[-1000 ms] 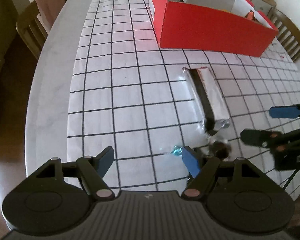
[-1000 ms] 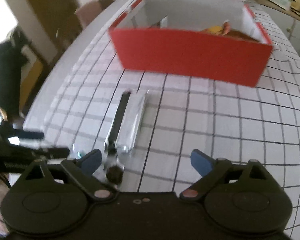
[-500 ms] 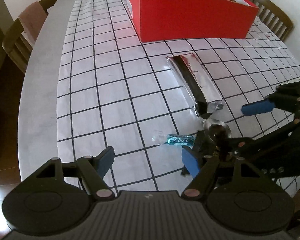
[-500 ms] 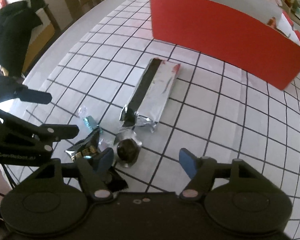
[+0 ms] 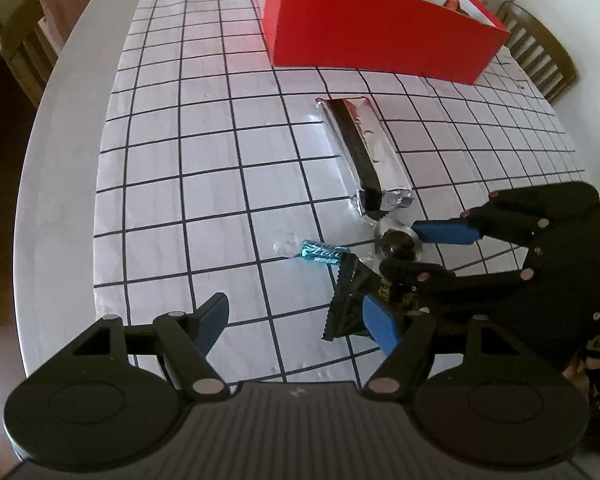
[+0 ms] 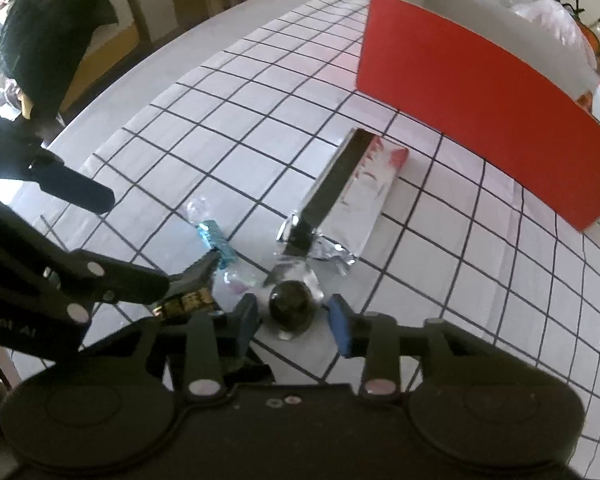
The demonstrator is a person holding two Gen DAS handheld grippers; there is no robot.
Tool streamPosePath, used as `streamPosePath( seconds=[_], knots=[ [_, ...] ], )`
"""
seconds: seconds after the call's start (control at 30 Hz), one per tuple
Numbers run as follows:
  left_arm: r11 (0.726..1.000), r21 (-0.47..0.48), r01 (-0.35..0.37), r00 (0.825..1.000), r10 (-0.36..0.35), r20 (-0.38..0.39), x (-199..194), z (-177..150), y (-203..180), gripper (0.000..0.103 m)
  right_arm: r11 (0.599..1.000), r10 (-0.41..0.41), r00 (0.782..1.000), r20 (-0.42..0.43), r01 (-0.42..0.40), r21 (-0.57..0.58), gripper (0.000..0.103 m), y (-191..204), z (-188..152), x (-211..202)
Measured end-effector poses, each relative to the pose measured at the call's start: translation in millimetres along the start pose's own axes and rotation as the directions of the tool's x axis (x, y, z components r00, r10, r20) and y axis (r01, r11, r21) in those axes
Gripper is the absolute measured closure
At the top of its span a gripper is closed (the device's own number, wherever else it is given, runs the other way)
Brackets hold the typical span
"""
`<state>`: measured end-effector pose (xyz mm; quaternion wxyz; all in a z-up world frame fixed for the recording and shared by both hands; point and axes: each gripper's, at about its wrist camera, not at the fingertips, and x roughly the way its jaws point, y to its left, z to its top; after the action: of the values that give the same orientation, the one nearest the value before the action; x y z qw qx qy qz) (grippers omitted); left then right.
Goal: Organize snacks
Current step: 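Grasp the dark snack packet with left tool while right tool reaches beside silver bar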
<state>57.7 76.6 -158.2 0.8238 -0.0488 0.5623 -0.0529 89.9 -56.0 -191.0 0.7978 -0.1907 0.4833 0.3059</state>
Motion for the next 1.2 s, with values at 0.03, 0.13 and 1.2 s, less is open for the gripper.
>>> streamPosePath(
  seconds=[0.03, 0.13, 1.2],
  knots=[
    [1.000, -0.013, 0.003, 1.000, -0.003, -0.003, -1, 0, 2, 0.029, 1.000, 0.000, 1.000, 0.002, 0.000, -0.001, 0.070, 1, 0, 0],
    [0.998, -0.054, 0.024, 1.000, -0.024, -0.011, -4, 0, 5, 0.029, 1.000, -0.001, 1.000, 0.013, 0.001, 0.003, 0.071, 2, -1, -2],
    [0.786, -0.591, -0.182, 0.983, 0.152, -0.101, 33, 1, -47, 0.030, 0.985, 0.172, 0.983, 0.066, -0.171, -0.022, 0.072, -98, -19, -36]
  ],
)
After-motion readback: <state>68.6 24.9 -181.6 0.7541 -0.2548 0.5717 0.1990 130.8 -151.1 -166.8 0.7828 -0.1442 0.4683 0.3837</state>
